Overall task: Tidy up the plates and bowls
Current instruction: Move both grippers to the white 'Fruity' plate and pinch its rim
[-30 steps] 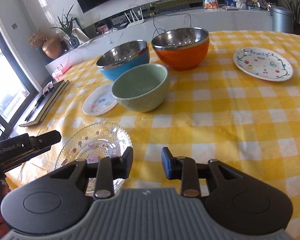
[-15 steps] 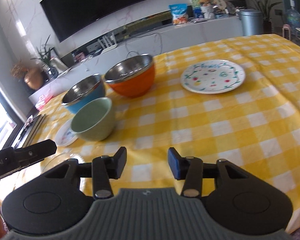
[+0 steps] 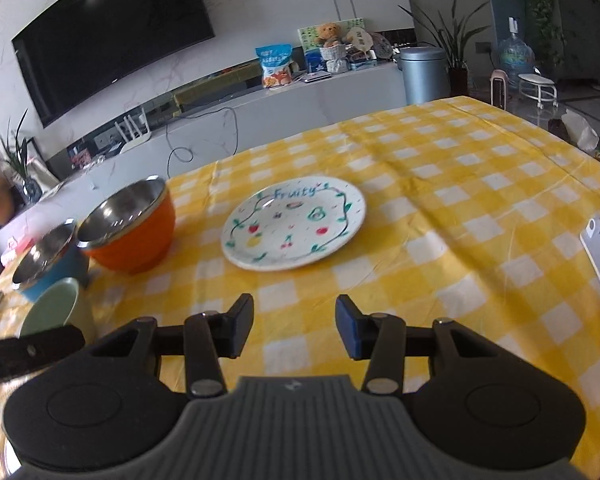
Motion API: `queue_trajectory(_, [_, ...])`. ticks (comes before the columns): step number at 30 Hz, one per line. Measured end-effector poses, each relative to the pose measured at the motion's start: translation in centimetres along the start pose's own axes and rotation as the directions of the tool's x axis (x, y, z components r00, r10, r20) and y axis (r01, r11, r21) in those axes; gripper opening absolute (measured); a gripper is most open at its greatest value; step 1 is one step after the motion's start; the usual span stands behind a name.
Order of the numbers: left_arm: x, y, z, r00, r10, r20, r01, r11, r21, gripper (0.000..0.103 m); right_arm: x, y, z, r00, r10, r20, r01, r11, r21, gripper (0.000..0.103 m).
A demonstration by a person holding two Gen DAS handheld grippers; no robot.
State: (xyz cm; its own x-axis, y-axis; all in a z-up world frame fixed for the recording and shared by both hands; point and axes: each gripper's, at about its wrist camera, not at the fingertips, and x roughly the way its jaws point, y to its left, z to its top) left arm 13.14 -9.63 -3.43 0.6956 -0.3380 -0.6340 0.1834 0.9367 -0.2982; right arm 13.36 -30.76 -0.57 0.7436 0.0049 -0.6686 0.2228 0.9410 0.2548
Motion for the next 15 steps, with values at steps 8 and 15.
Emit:
queue_trajectory(8, [4.3,-1.0,1.8,1.0,-0.014,-0.003,0.014,0.999,-0.038,0.054,2.9,-2.4,2.8,1.0,-0.018,0.003,0.018,0.999,0.032,0.044])
queue_trajectory(15, [8.0,-0.9,2.2,1.0,-0.017,-0.025,0.016,0.998,-0.064,0.054,5.2,-4.5,3.9,1.0,-0.007,-0.022,0.009,0.995,0.103,0.037])
